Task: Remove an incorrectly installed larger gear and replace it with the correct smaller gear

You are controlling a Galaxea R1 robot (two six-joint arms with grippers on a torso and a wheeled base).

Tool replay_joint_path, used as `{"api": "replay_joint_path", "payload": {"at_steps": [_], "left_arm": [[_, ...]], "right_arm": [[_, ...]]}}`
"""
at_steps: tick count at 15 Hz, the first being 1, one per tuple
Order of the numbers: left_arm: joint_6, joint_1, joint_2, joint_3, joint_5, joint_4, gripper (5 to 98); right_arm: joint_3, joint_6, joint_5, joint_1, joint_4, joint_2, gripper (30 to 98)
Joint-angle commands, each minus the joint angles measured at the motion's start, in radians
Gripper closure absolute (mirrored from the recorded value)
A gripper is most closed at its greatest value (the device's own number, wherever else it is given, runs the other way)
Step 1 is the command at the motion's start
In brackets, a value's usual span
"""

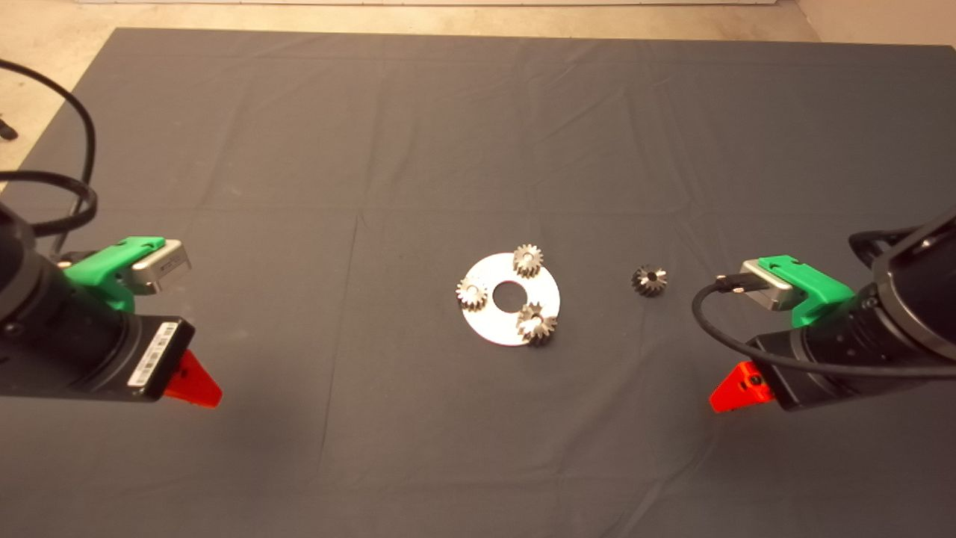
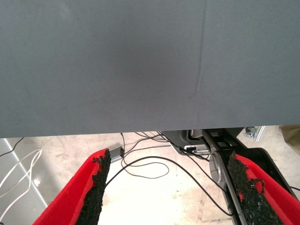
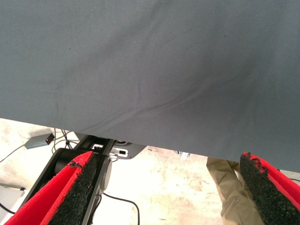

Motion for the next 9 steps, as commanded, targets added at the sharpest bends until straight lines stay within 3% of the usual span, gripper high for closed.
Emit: {"api": "replay_joint_path", "payload": {"at_steps": [1, 6, 9], "left_arm": [[-0.004, -0.014, -0.004, 0.007, 0.133, -0.016, 40.1], [-0.004, -0.014, -0.002, 0.005, 0.133, -0.016, 40.1], [-0.004, -0.016, -0.004, 0.007, 0.133, -0.016, 40.1]], "right_arm": [[-0.006, -0.004, 0.004, 0.018, -0.017, -0.003, 47.2], [-0.029, -0.014, 0.002, 0.018, -0.017, 0.011, 47.2], [-0.169, -0.098, 0.002, -0.018, -0.056, 0.088, 47.2]]}}
